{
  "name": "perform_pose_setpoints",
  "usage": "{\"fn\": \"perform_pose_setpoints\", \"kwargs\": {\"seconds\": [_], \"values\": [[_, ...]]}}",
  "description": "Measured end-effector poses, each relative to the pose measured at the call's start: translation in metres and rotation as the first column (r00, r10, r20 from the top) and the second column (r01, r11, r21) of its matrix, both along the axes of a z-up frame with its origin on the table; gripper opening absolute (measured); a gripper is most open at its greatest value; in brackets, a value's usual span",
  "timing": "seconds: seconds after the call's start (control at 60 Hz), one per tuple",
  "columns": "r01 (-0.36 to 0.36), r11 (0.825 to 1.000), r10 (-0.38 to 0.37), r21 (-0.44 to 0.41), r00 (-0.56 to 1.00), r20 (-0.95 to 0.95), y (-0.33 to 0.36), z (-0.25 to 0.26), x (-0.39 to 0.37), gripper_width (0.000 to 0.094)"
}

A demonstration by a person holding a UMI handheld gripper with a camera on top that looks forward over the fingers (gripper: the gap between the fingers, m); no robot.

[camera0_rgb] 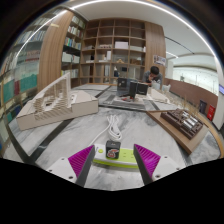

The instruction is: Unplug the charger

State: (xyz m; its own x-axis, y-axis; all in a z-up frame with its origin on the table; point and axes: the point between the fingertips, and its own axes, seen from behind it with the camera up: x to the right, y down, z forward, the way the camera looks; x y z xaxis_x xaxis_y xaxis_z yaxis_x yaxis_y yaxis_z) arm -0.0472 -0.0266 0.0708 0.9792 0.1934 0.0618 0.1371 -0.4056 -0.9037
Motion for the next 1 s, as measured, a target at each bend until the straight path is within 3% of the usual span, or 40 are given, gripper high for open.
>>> {"fn": "perform_pose_setpoints", "kwargs": {"seconds": [0.1, 0.15, 0.2, 0.217, 0.233, 0.4, 0.583, 0.633, 0.683, 0.733, 0.8, 0.883, 1.0], "values": [[0.038, 0.999, -0.038, -0.017, 0.999, -0.001, 0.029, -0.022, -0.001, 0.0749], [0.056, 0.998, -0.056, -0.025, 0.998, -0.003, 0.04, -0.03, 0.001, 0.0563], [0.047, 0.998, -0.047, -0.028, 0.999, -0.01, 0.048, -0.036, -0.004, 0.0465], [0.039, 0.999, -0.04, -0.037, 0.999, -0.013, 0.047, -0.039, -0.008, 0.0406], [0.028, 0.998, -0.029, -0.051, 0.999, -0.015, 0.047, -0.043, -0.011, 0.0285], [0.063, 0.998, -0.064, -0.02, 0.997, -0.031, 0.049, -0.042, -0.01, 0.0139], [0.111, 0.994, -0.112, -0.023, 0.992, -0.059, 0.048, -0.036, -0.004, 0.0095], [0.132, 0.985, -0.123, 0.107, 0.988, -0.089, 0.051, 0.01, 0.002, 0.0095], [0.147, 0.951, -0.138, 0.273, 0.989, -0.052, 0.047, 0.077, 0.013, 0.0095], [0.134, 0.93, -0.127, 0.342, 0.991, -0.043, 0.042, 0.128, 0.017, 0.0093], [0.147, 0.927, -0.122, 0.344, 0.988, -0.092, 0.036, 0.156, 0.026, 0.0093], [0.188, 0.921, -0.171, 0.341, 0.982, -0.079, 0.034, 0.164, 0.061, 0.0094], [0.236, 0.942, -0.226, 0.24, 0.972, -0.069, 0.026, 0.126, 0.113, 0.0093]]}}
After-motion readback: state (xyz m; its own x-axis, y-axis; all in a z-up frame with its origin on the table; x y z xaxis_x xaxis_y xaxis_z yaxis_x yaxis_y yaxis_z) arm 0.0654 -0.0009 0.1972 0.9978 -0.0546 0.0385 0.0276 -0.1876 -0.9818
